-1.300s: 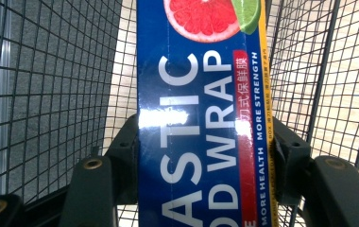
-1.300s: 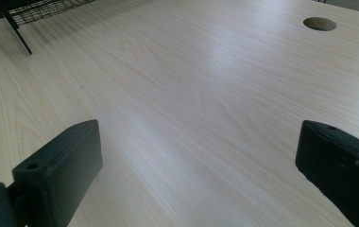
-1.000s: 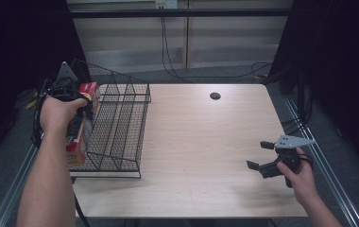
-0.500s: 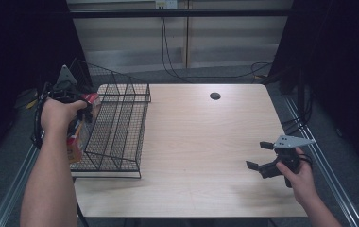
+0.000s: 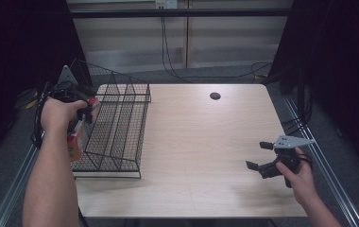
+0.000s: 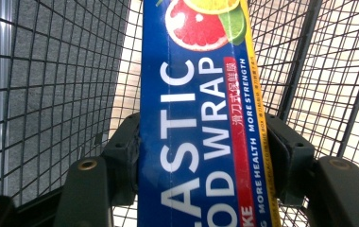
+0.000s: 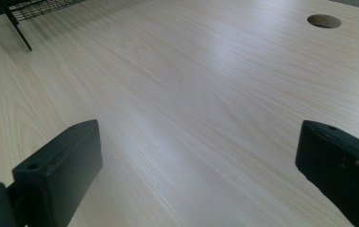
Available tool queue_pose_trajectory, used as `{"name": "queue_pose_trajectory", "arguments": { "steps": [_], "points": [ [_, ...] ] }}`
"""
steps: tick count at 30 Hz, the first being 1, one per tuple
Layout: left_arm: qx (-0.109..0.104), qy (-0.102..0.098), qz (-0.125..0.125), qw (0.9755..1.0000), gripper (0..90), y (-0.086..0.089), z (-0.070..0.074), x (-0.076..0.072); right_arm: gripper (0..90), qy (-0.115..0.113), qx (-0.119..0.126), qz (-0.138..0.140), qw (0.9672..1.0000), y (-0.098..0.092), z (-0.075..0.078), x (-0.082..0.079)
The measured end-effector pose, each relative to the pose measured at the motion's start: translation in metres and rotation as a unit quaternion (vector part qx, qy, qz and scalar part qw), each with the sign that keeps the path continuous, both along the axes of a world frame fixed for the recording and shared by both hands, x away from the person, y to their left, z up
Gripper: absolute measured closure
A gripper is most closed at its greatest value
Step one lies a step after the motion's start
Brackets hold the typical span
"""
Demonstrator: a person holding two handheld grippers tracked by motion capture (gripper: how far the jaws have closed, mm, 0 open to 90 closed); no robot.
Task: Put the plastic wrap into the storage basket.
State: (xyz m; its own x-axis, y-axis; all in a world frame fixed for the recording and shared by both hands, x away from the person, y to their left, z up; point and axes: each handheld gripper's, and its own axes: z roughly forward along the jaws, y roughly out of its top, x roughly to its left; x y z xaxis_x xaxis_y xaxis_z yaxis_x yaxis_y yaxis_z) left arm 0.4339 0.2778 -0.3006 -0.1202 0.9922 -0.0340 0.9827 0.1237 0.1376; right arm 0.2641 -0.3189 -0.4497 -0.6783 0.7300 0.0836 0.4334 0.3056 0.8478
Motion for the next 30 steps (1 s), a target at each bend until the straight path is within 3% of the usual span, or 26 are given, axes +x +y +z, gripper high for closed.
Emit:
{"name": "queue_pose_trajectory", "arguments": {
  "steps": [5, 6, 7, 9, 17, 18, 20, 21, 30],
  "points": [
    [-0.003, -0.003, 0.010, 0.9999, 38.6, 0.004, 0.005, 0.001, 0.9, 0.001, 0.000, 0.000, 1.0000, 0.000, 0.000, 0.000],
    [-0.004, -0.012, 0.011, 0.9999, 38.6, 0.006, 0.008, 0.000, 0.9, 0.000, 0.000, -0.001, 1.0000, 0.000, 0.000, 0.000],
    [-0.018, -0.023, 0.012, 0.9995, 38.0, 0.006, 0.010, -0.001, 0.9, 0.001, 0.000, -0.001, 1.0000, 0.000, 0.000, 0.000],
    [-0.015, -0.029, 0.006, 0.9995, 36.7, 0.005, 0.014, -0.001, 0.9, 0.001, 0.000, -0.001, 1.0000, 0.000, 0.000, -0.001],
    [-0.022, -0.040, 0.000, 0.9990, 35.1, -0.009, 0.021, -0.002, 0.9, -0.002, -0.001, -0.003, 1.0000, -0.001, 0.001, -0.003],
    [-0.022, -0.034, -0.013, 0.9991, 35.1, -0.009, 0.022, -0.003, 0.9, -0.001, 0.000, -0.003, 1.0000, -0.001, 0.001, -0.003],
    [-0.026, -0.035, -0.013, 0.9990, 35.1, -0.011, 0.024, -0.003, 0.9, -0.003, 0.002, -0.003, 1.0000, -0.001, 0.002, -0.003],
    [-0.027, -0.042, -0.006, 0.9987, 35.1, -0.013, 0.025, -0.004, 0.9, -0.003, 0.001, -0.003, 1.0000, -0.001, 0.002, -0.003],
    [-0.039, -0.056, -0.026, 0.9973, 32.4, -0.029, 0.032, -0.007, 0.9, -0.003, 0.002, -0.001, 1.0000, -0.001, 0.002, -0.003]
  ]
}}
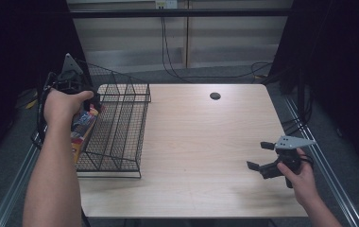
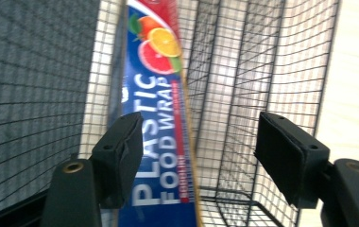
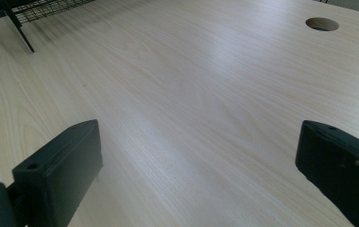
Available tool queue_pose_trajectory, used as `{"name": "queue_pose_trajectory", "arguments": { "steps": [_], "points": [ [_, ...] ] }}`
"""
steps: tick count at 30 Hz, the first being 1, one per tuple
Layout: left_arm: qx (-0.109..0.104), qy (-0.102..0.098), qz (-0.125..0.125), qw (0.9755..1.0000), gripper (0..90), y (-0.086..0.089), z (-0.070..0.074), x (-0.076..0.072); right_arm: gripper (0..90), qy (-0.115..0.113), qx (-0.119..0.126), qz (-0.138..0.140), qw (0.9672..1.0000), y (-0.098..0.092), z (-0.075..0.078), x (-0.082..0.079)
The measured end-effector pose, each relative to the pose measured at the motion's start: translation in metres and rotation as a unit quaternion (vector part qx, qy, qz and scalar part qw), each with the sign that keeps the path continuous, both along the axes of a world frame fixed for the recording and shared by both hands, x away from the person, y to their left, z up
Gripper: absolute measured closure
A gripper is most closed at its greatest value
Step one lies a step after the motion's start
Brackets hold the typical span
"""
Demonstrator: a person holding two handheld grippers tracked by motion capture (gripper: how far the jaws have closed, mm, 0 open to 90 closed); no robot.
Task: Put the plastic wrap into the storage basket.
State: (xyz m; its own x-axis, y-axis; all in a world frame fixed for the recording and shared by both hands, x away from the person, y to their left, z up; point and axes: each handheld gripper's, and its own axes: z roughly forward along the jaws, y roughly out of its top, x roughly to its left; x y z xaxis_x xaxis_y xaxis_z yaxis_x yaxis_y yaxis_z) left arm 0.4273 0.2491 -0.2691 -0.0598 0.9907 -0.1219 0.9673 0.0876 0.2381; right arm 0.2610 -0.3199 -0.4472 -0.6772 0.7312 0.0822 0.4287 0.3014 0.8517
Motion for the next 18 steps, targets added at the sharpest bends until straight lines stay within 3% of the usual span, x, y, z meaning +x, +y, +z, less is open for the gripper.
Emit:
{"name": "queue_pose_trajectory", "arguments": {
  "steps": [1, 11, 14, 18],
  "points": [
    [0.006, -0.001, -0.010, 0.9999, 32.3, -0.002, 0.000, 0.000, 0.9, 0.000, 0.001, 0.000, 1.0000, 0.000, 0.000, 0.000],
    [-0.034, -0.018, -0.030, 0.9988, 26.4, -0.024, -0.001, -0.001, 0.9, -0.002, 0.000, -0.001, 1.0000, -0.001, 0.001, -0.001],
    [-0.034, -0.021, -0.050, 0.9980, 25.8, -0.027, -0.002, -0.002, 0.9, -0.002, -0.001, 0.000, 1.0000, -0.001, 0.001, -0.001],
    [-0.051, -0.028, -0.052, 0.9970, 23.1, -0.034, -0.007, -0.004, 0.9, -0.001, 0.001, 0.001, 1.0000, -0.001, 0.002, -0.001]
  ]
}}
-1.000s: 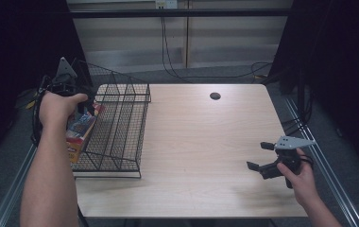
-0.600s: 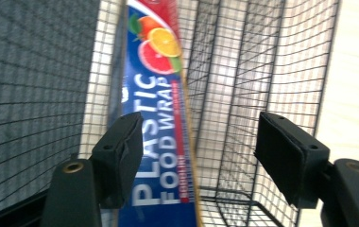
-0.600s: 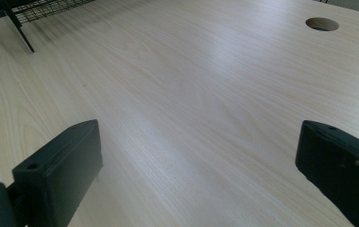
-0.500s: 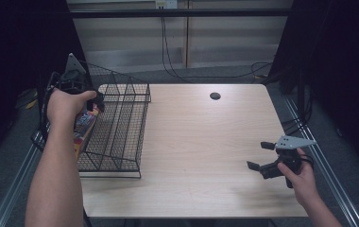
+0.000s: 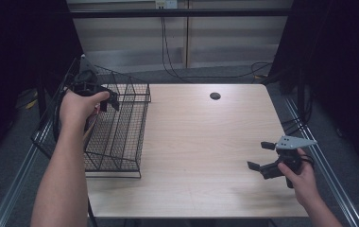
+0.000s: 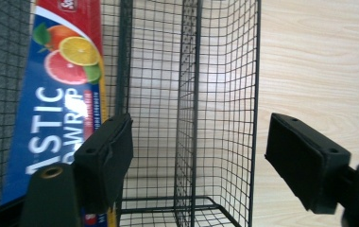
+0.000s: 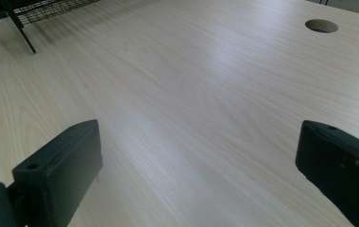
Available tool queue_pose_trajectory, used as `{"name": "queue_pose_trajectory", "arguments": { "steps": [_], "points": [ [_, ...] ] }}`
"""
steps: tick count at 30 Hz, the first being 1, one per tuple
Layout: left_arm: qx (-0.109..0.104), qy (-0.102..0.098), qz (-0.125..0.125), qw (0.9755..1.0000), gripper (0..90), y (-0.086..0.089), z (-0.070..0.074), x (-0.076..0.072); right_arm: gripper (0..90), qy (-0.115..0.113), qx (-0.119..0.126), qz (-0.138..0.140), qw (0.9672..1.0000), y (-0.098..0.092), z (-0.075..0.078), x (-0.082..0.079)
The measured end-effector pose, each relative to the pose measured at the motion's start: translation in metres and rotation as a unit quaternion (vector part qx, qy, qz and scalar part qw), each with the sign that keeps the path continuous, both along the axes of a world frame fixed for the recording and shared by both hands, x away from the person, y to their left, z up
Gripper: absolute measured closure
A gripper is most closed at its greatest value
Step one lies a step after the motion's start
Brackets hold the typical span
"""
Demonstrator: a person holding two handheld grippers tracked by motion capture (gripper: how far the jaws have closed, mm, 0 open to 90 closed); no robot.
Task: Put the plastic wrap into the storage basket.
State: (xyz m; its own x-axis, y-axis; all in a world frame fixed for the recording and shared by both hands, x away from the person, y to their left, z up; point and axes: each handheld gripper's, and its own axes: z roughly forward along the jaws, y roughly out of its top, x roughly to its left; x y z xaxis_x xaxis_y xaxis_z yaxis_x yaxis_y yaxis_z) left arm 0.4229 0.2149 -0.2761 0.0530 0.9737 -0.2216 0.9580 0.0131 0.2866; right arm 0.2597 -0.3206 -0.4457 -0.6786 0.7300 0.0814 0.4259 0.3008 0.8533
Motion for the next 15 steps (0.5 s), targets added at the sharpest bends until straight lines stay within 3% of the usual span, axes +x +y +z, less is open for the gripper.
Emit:
{"name": "queue_pose_trajectory", "arguments": {
  "steps": [9, 15],
  "points": [
    [-0.019, -0.022, -0.026, 0.9993, 19.0, -0.015, -0.006, -0.004, 0.9, 0.000, 0.001, -0.001, 1.0000, 0.000, 0.001, 0.000],
    [-0.036, -0.031, -0.055, 0.9974, 18.4, -0.030, -0.010, -0.007, 0.9, -0.002, -0.001, 0.003, 1.0000, 0.000, 0.001, -0.001]
  ]
}}
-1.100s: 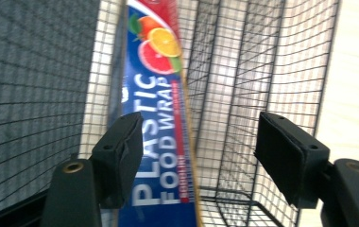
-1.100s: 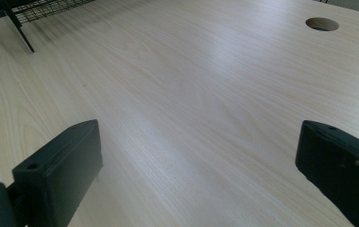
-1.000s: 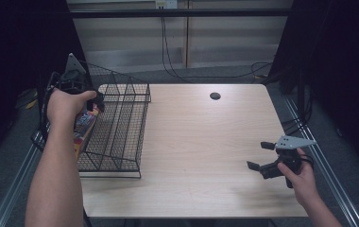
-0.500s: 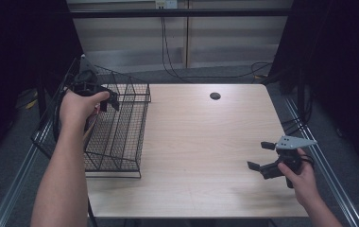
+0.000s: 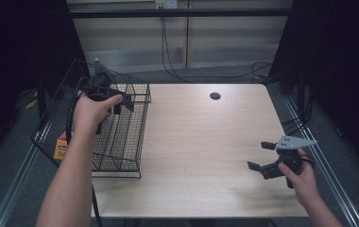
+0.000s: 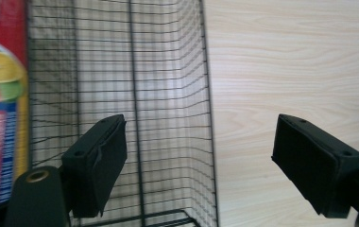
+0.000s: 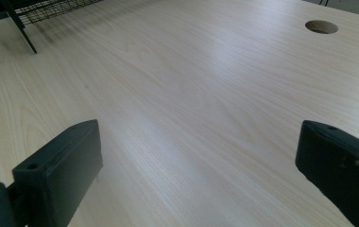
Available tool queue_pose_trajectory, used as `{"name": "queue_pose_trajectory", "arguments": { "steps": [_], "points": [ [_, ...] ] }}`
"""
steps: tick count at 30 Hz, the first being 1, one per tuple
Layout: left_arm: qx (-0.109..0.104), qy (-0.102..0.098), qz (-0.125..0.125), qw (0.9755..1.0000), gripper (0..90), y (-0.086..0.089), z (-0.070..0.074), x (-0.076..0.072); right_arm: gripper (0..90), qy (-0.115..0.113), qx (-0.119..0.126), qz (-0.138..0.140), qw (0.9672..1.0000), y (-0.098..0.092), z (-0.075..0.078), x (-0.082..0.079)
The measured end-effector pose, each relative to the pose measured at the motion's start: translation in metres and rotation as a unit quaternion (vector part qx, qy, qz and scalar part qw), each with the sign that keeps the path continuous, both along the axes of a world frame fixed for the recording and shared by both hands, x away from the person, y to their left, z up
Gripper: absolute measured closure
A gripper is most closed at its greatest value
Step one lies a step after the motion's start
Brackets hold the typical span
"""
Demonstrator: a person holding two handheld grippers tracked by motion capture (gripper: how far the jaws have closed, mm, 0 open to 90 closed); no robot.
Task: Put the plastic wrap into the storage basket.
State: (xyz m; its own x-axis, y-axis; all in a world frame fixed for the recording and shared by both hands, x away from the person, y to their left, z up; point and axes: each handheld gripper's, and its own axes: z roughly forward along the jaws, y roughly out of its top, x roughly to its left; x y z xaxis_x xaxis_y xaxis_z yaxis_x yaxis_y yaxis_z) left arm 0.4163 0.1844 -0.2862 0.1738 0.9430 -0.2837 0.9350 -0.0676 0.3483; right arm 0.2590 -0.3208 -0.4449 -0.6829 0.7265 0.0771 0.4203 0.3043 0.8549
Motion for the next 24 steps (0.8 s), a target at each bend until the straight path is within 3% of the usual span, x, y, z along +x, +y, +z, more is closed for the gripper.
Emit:
{"name": "queue_pose_trajectory", "arguments": {
  "steps": [6, 12, 18, 24],
  "points": [
    [-0.012, 0.001, -0.023, 0.9997, 17.4, -0.012, -0.007, -0.003, 0.9, 0.002, 0.002, 0.000, 1.0000, -0.001, 0.000, 0.000],
    [-0.016, -0.019, -0.050, 0.9984, 17.2, -0.024, -0.012, -0.008, 0.9, 0.003, -0.001, 0.001, 1.0000, 0.000, 0.000, 0.000],
    [-0.025, -0.031, -0.084, 0.9957, 15.7, -0.040, -0.019, -0.016, 0.9, 0.003, -0.002, 0.004, 1.0000, 0.001, -0.001, 0.000],
    [-0.027, -0.055, -0.120, 0.9909, 14.9, -0.058, -0.030, -0.024, 0.9, 0.003, -0.004, 0.003, 1.0000, 0.001, -0.002, 0.000]
  ]
}}
